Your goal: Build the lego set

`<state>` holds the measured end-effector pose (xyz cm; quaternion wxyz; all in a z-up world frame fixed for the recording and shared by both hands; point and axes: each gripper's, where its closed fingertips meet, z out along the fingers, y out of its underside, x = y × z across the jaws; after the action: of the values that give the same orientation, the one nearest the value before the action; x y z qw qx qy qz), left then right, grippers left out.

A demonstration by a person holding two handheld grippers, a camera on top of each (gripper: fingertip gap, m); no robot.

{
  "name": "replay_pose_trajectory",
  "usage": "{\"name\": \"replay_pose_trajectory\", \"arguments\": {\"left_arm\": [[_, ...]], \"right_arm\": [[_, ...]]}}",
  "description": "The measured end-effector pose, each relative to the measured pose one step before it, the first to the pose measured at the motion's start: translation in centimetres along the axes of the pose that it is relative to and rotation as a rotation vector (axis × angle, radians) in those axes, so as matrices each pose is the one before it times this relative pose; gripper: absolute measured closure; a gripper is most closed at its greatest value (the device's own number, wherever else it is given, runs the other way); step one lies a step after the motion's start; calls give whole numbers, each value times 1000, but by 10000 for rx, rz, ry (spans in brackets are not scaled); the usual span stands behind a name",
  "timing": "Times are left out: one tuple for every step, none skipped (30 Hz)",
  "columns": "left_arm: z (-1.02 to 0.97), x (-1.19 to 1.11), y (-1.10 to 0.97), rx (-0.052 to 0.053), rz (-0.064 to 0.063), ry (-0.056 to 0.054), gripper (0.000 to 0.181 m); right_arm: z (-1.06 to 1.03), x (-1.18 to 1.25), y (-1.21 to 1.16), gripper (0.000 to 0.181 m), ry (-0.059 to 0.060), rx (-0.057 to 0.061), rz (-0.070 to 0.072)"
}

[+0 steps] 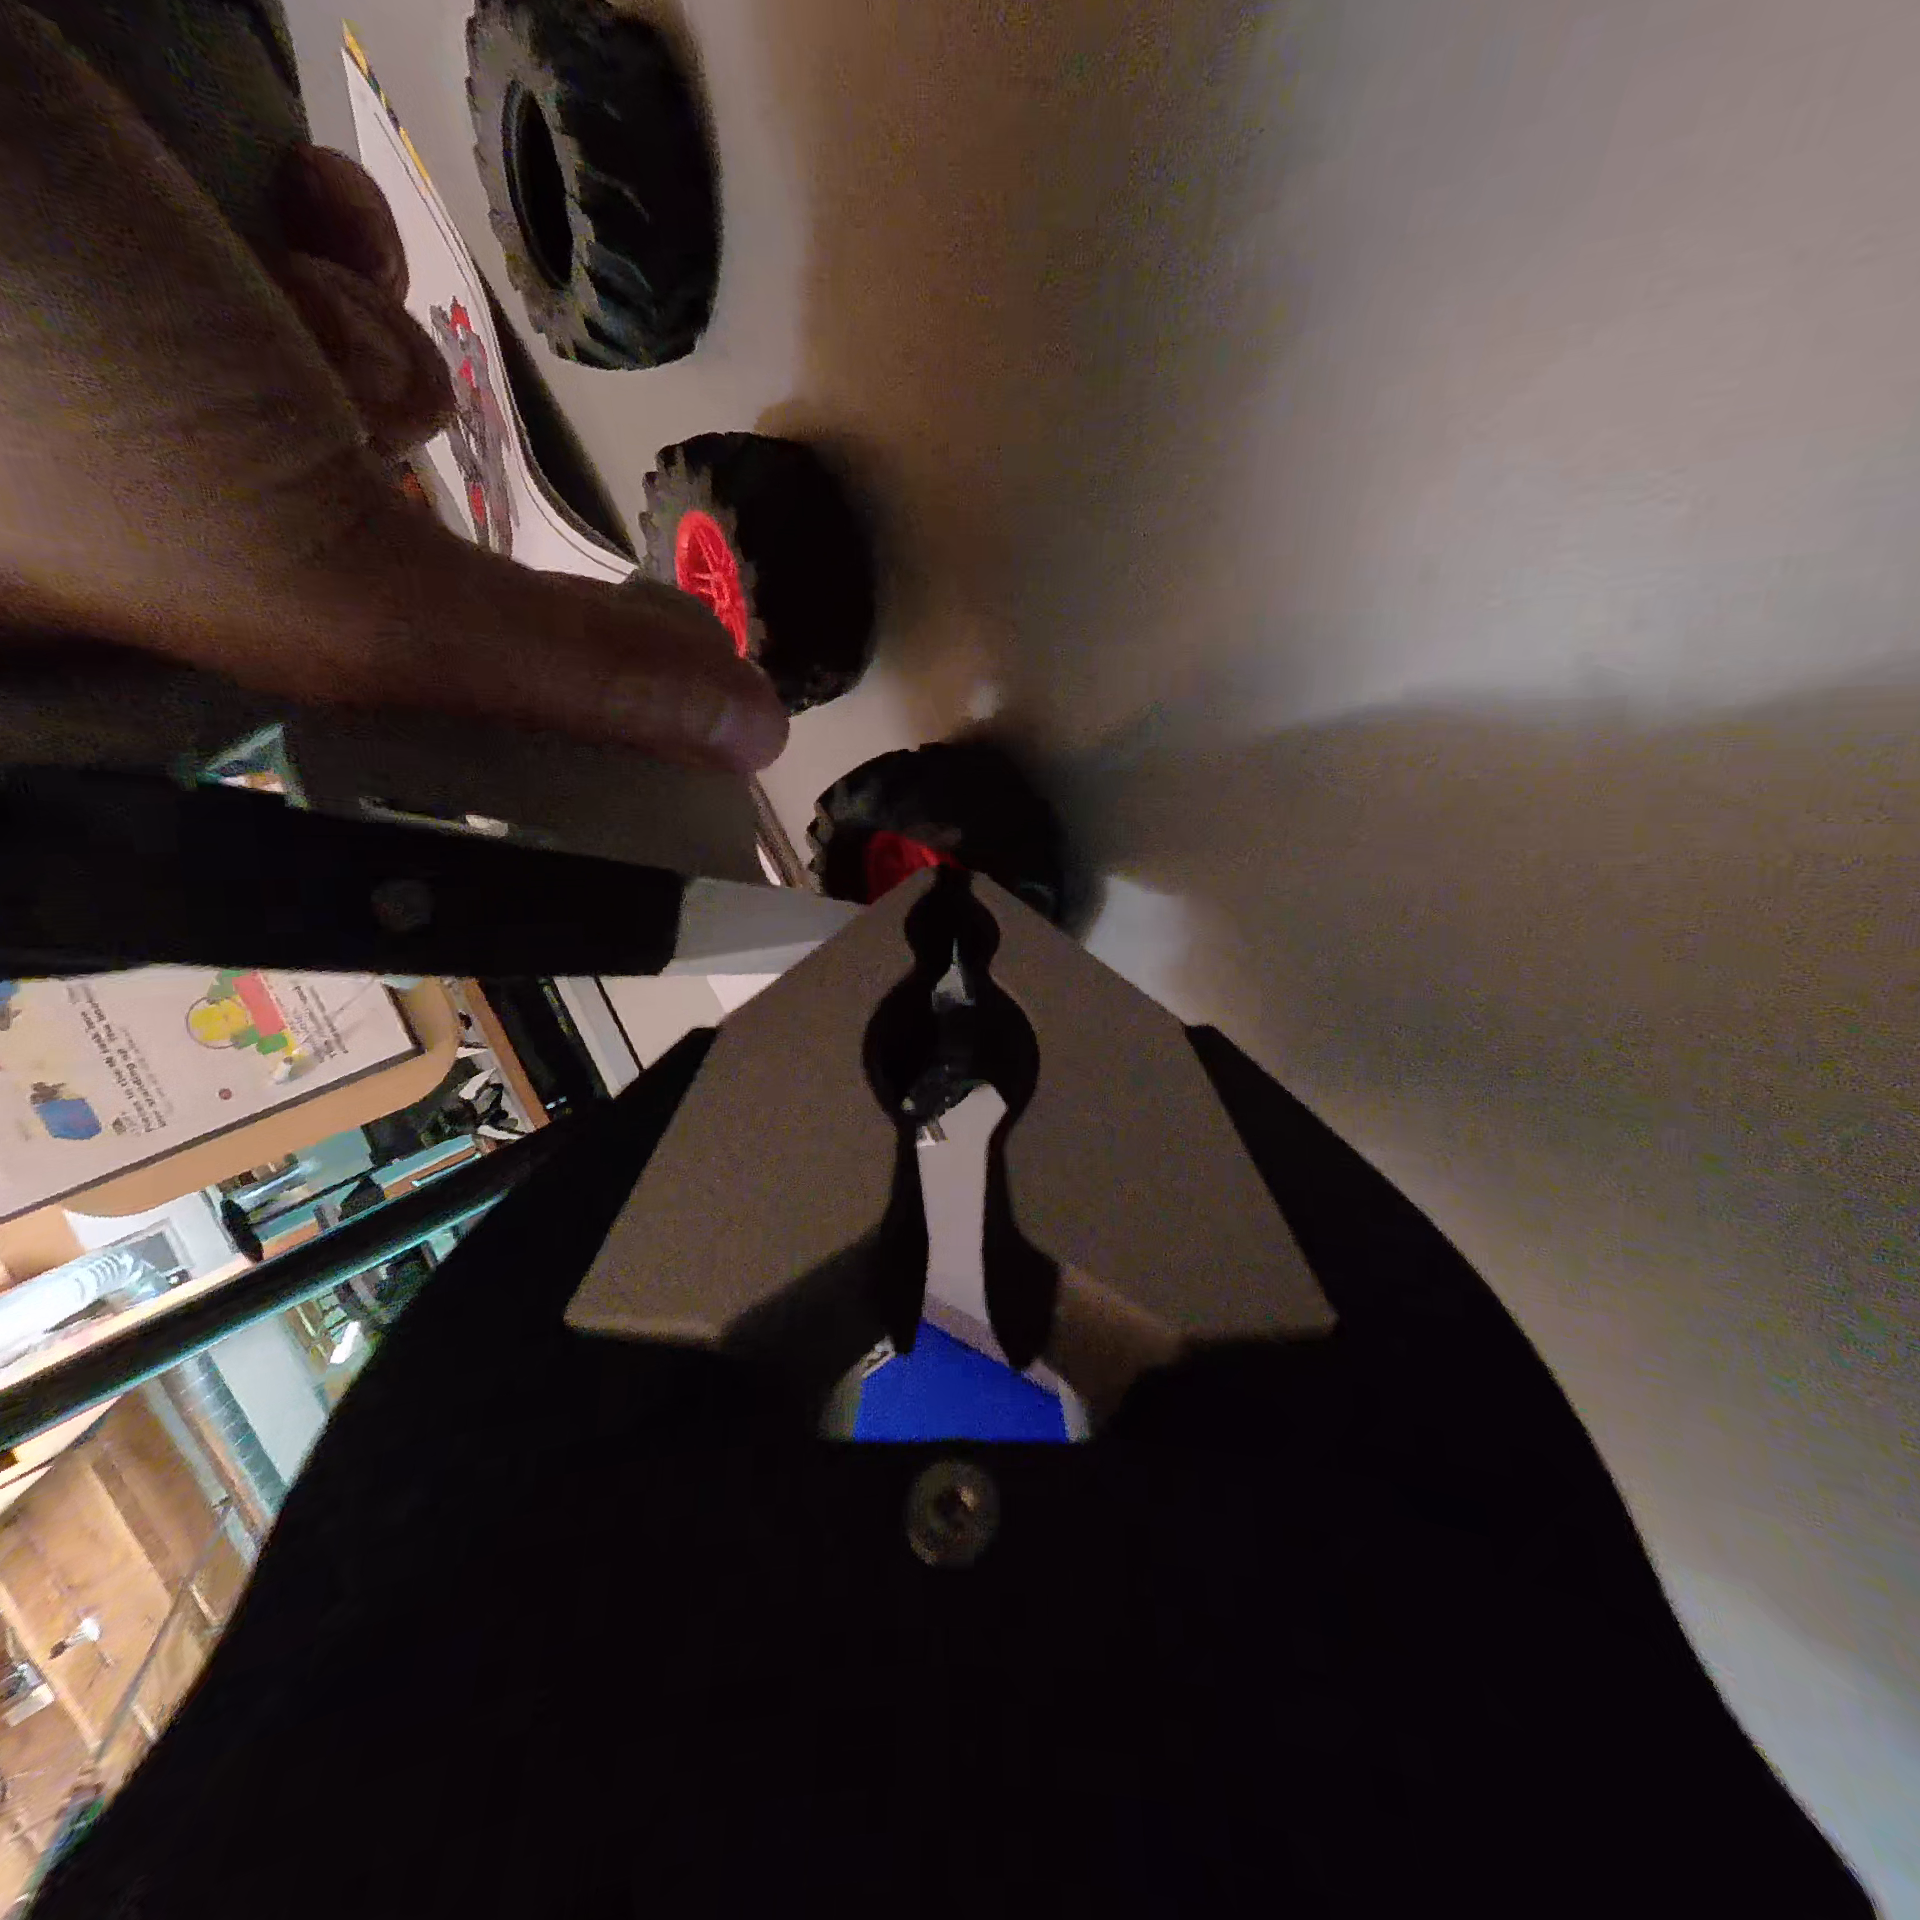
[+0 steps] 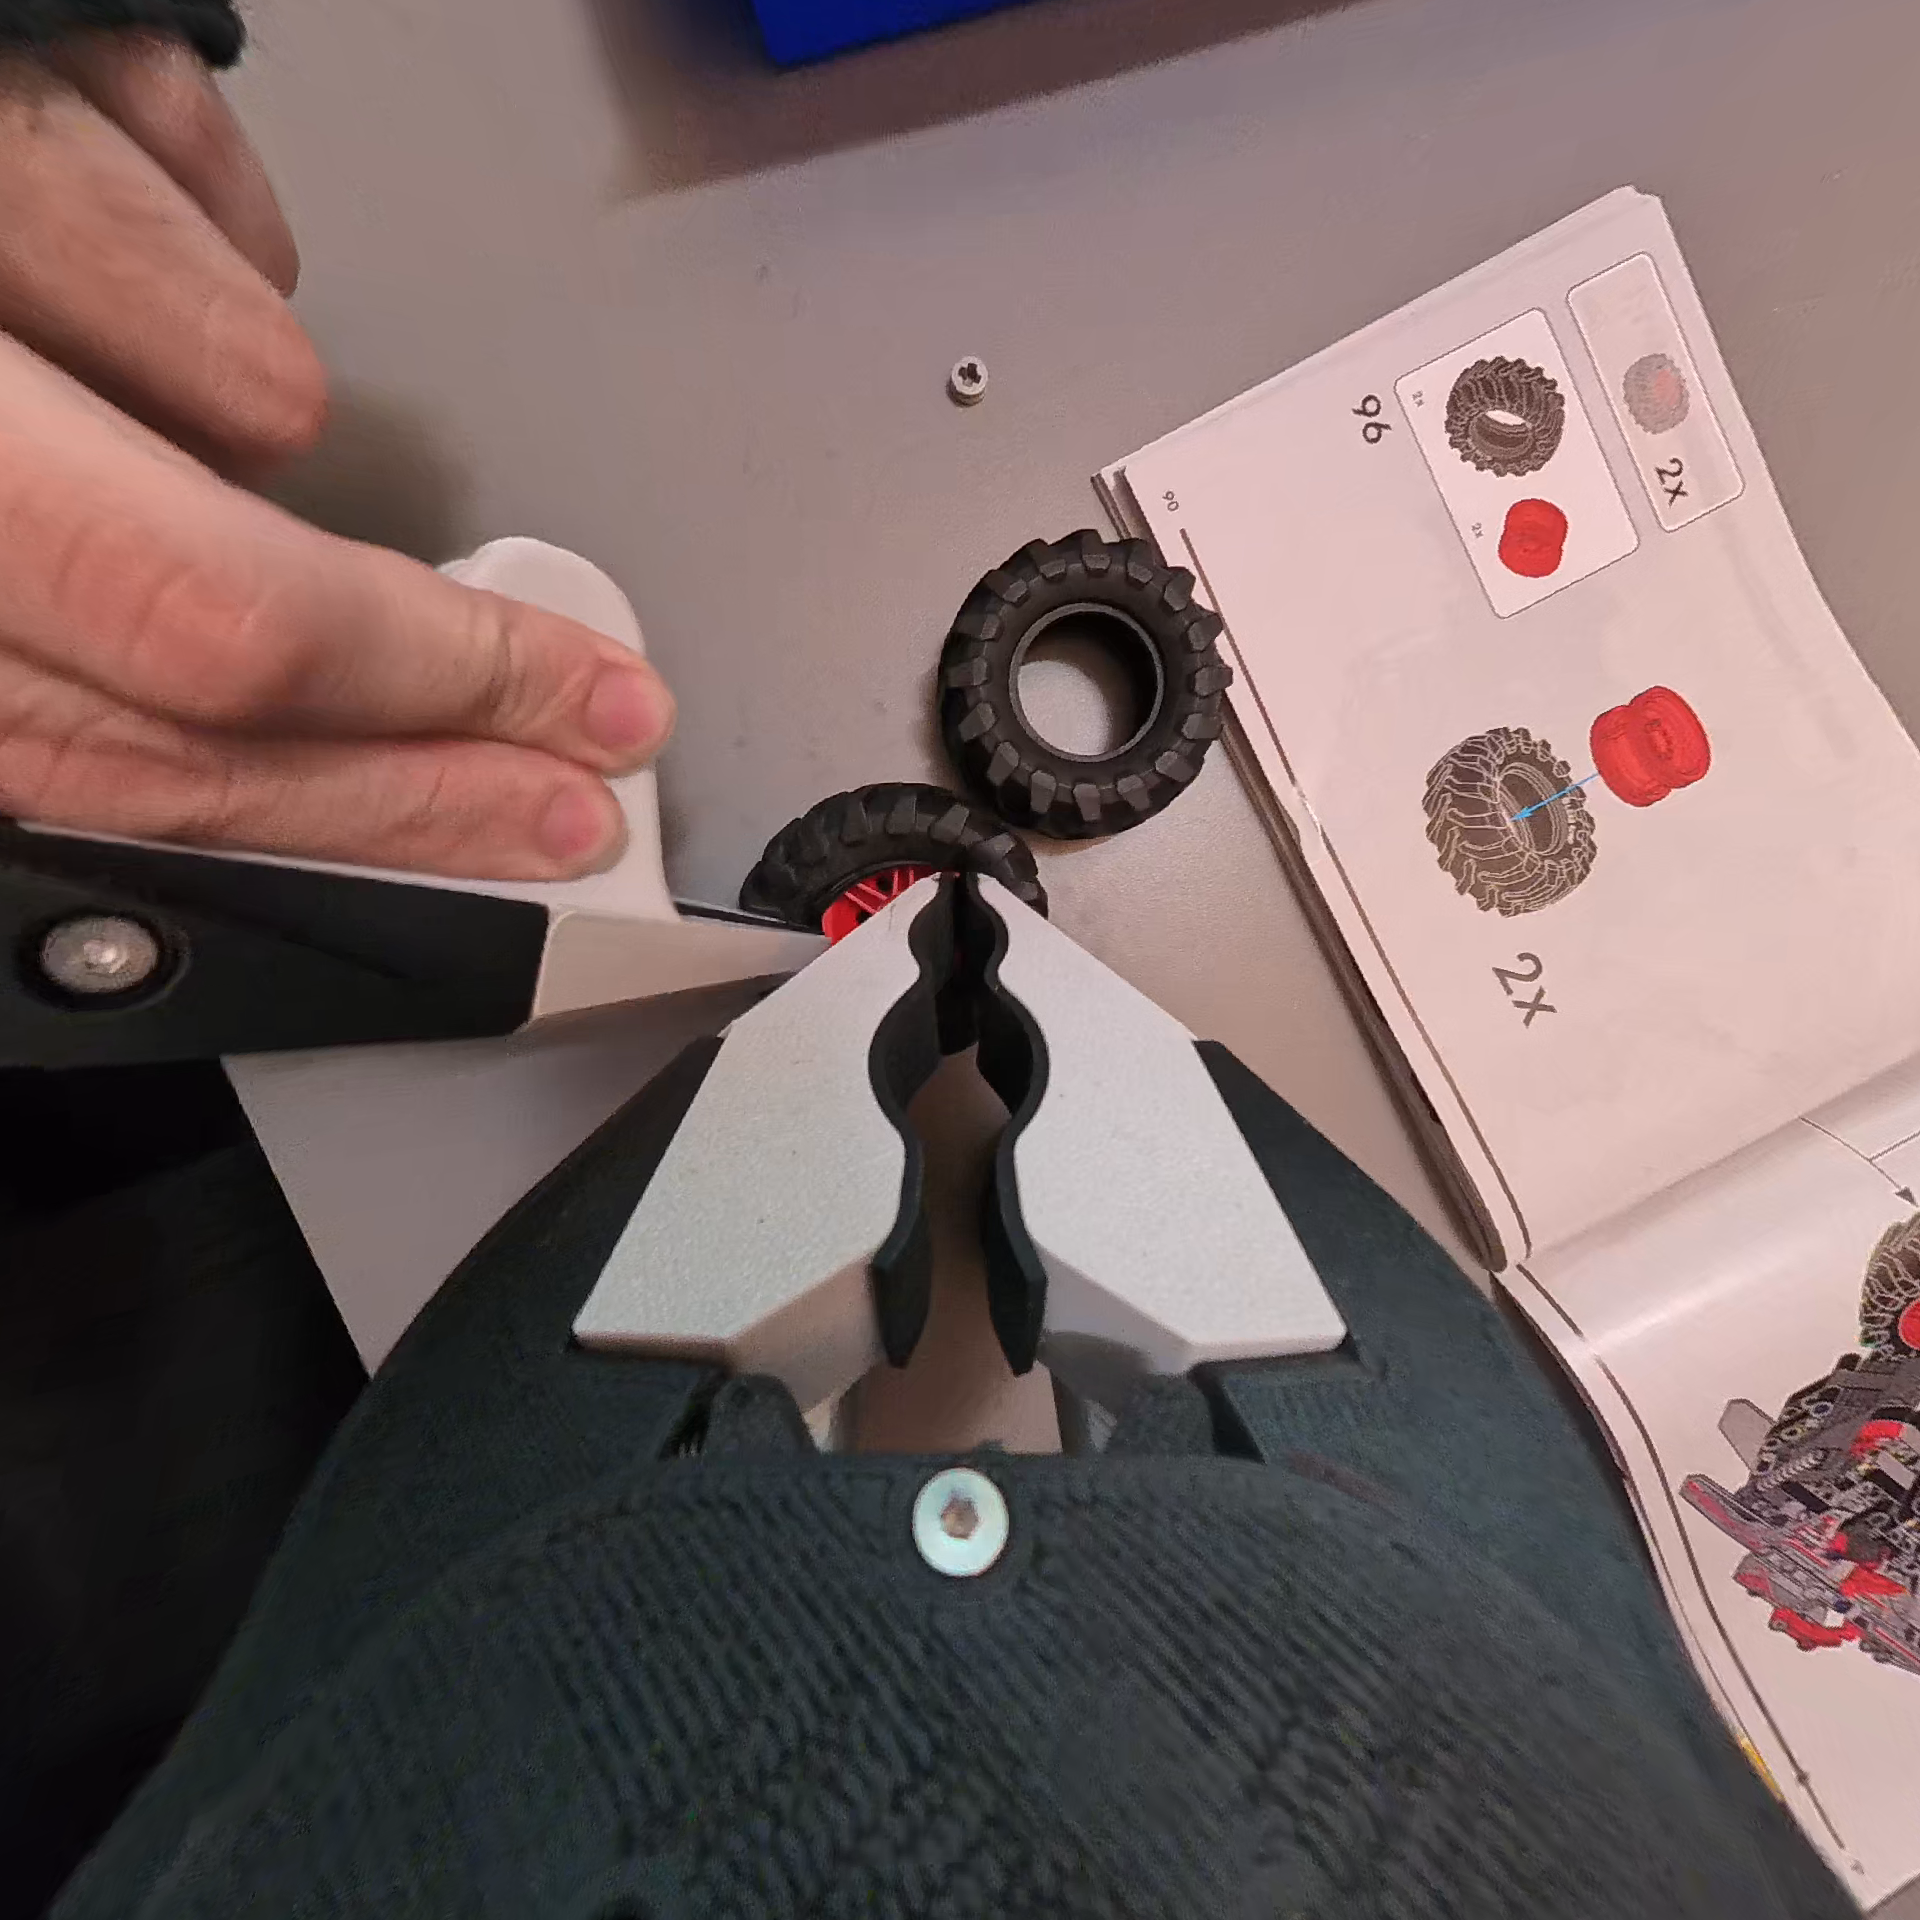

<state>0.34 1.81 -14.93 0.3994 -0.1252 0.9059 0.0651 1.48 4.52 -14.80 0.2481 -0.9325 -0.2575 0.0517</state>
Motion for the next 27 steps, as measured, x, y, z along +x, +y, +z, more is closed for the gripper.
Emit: {"name": "replay_pose_trajectory", "arguments": {"left_arm": [[-43,-97,33,60,-242,33,181],[-74,-179,42,109,-413,25,181],[-69,-189,45,263,-651,53,181],[-50,-157,4,437,-660,109,181],[-71,-156,-15,485,-586,112,181],[-75,-145,-1,371,-557,72,181],[-49,-129,-33,230,-480,2,181],[-57,-220,-126,183,-286,-114,181],[-76,-270,-229,191,-128,-122,181],[-83,-128,-286,182,-111,57,181],[-44,-8,-362,187,-146,190,181],[8,-41,-421,203,-137,174,181],[138,105,-173,35,-71,259,181],[336,323,549,-432,10,407,181],[403,38,709,-535,112,191,181],[182,-167,141,-155,215,-21,181],[30,7,-43,-42,201,61,181],[19,61,5,-75,128,90,181],[19,143,-15,-43,195,111,181],[38,163,-28,-47,391,86,181],[48,150,-18,-80,436,74,181],[64,153,-11,-68,240,162,181],[61,121,-11,-8,124,208,181],[80,128,2,23,67,163,181],[92,129,6,-25,52,66,181],[80,105,25,-129,161,-70,181],[64,61,32,-253,247,-163,181]], "right_arm": [[21,-40,-8,181,3,46,-34],[140,-194,95,181,-176,24,42],[70,-14,286,180,-117,-5,137],[-32,-29,-213,181,-120,290,126],[-4,20,18,181,14,102,36],[-19,-2,-26,181,29,71,-37],[-1,21,-29,181,-18,37,-11],[2,35,-18,181,-74,29,41],[25,82,-76,181,-82,72,118],[44,98,-99,181,-63,96,97],[24,36,-60,181,-90,57,94],[6,17,-35,181,-78,12,76],[-3,1,-23,181,-50,-12,41],[-6,-6,0,181,-23,-36,3],[14,70,-34,181,35,-17,-14],[-23,66,18,181,11,-36,30],[-11,-2,2,181,-51,6,33],[-5,-1,-1,181,-37,3,3],[-1,-54,-4,181,-38,-19,-55],[35,-78,-28,181,-29,-33,-67],[19,-36,-31,181,13,-56,-86],[24,-36,-22,181,16,-60,-77],[4,-20,-5,181,2,-50,-29],[5,-10,1,181,-3,-20,-13],[-2,-22,-7,181,-27,22,19],[-5,-20,6,181,-34,44,29],[6,-23,-16,181,-31,59,40]]}}
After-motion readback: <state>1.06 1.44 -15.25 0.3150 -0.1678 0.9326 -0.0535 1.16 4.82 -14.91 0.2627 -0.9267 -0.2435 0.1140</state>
